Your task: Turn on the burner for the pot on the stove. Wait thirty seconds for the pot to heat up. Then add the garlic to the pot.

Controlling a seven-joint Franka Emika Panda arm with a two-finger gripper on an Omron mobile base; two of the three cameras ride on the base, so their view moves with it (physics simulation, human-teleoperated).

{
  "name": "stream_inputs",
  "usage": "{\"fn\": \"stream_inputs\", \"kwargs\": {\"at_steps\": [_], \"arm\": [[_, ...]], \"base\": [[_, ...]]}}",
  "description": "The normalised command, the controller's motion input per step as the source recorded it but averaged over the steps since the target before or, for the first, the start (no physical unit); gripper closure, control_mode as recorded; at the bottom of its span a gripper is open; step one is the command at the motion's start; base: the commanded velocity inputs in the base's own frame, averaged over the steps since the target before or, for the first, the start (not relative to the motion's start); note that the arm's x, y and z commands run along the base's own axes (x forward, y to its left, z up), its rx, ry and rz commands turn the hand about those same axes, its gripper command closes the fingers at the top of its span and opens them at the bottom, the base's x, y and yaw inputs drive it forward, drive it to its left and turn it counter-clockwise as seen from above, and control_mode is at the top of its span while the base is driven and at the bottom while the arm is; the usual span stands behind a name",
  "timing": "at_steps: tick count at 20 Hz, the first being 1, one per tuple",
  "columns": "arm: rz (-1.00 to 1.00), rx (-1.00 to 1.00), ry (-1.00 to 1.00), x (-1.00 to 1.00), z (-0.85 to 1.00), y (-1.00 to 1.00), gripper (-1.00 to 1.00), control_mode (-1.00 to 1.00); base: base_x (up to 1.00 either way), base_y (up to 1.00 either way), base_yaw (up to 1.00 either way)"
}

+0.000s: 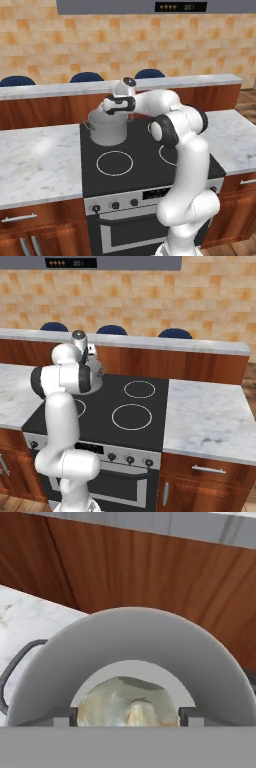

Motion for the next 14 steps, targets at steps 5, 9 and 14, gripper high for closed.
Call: {"fn": "stream_inputs", "kwargs": {"at_steps": [5,9,14], "arm": [[-0.01,0.0,0.14,0.56,-0.4,0.16,1.0,-1.0],[-0.01,0.0,0.14,0.52,-0.38,0.18,1.0,-1.0],[-0.01,0.0,0.11,0.51,-0.27,0.13,-1.0,-1.0]], "base": [[0.0,0.0,0.0],[0.0,0.0,0.0],[0.0,0.0,0.0]]}}
